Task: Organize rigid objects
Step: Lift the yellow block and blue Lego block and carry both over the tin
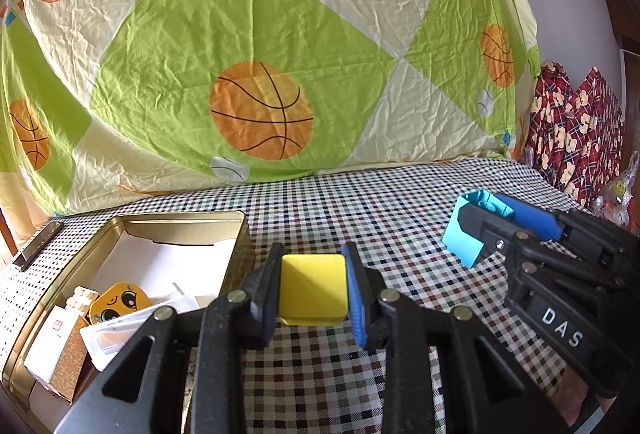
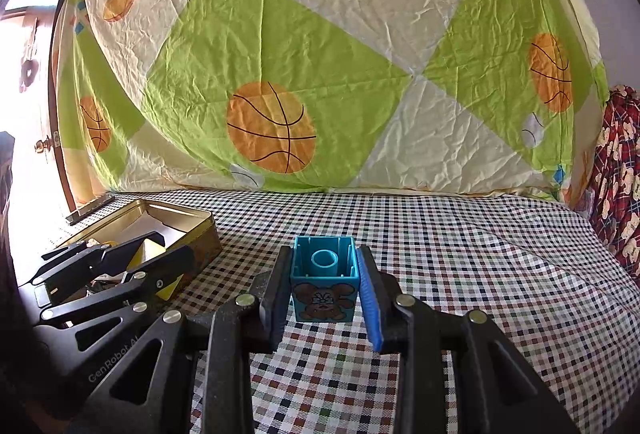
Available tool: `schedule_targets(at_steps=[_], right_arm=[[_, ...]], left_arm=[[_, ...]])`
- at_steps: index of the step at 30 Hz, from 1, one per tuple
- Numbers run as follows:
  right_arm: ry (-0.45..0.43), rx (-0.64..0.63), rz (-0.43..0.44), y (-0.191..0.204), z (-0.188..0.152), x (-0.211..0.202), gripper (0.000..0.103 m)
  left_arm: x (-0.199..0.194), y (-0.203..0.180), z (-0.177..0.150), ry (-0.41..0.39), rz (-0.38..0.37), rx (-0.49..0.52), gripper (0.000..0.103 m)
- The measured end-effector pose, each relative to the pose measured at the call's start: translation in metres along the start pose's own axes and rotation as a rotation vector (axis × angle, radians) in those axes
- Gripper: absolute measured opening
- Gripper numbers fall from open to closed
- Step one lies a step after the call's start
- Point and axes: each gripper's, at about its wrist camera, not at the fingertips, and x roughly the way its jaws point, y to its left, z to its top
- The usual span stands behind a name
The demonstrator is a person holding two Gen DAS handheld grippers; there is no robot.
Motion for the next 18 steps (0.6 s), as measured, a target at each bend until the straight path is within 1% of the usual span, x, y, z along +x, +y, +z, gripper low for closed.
schedule_targets(at_steps=[18], right_arm=[[-0.054,0.017,-0.002,-0.002,-0.004,-0.023,0.034]], left_arm=[[-0.021,0.006,-0.007,-0.044,-0.015,-0.031,0.027]])
